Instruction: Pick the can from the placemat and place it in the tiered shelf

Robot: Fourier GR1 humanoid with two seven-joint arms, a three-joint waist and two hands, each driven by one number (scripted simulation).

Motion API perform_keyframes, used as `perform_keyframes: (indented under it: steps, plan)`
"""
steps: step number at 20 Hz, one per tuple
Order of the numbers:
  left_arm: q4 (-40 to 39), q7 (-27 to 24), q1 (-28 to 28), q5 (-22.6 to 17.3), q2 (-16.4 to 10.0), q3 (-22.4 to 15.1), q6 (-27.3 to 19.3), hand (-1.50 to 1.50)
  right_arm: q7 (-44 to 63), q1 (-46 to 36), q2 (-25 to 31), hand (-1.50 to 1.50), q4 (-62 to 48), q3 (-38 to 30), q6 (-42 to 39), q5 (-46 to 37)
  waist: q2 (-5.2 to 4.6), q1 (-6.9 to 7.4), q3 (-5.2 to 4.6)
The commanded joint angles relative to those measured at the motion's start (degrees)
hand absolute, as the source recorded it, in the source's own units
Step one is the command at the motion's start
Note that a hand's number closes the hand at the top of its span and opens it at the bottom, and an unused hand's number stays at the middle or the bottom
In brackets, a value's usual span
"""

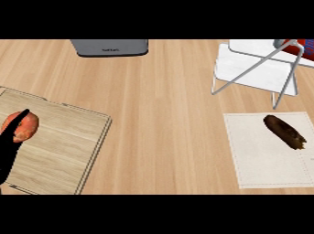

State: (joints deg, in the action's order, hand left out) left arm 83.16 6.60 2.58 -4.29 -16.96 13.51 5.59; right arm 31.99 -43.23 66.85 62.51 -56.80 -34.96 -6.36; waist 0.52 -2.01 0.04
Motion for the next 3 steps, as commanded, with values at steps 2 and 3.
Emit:
perform_keyframes:
  steps: [2, 3]
  plan:
    - [0.14, -0.45, 0.39, 0.04, 0.32, -0.09, 0.37, 0.0, -3.58, 7.64, 11.68, -1.5, -8.94, -11.41, -11.16, 4.13, -0.1, -0.18, 0.07]
    - [0.27, 1.33, -1.29, 1.07, 0.53, -0.66, -0.87, 0.0, -3.51, 10.12, 11.13, -1.5, -7.59, -13.26, -11.48, 4.15, -0.16, 0.06, 0.04]
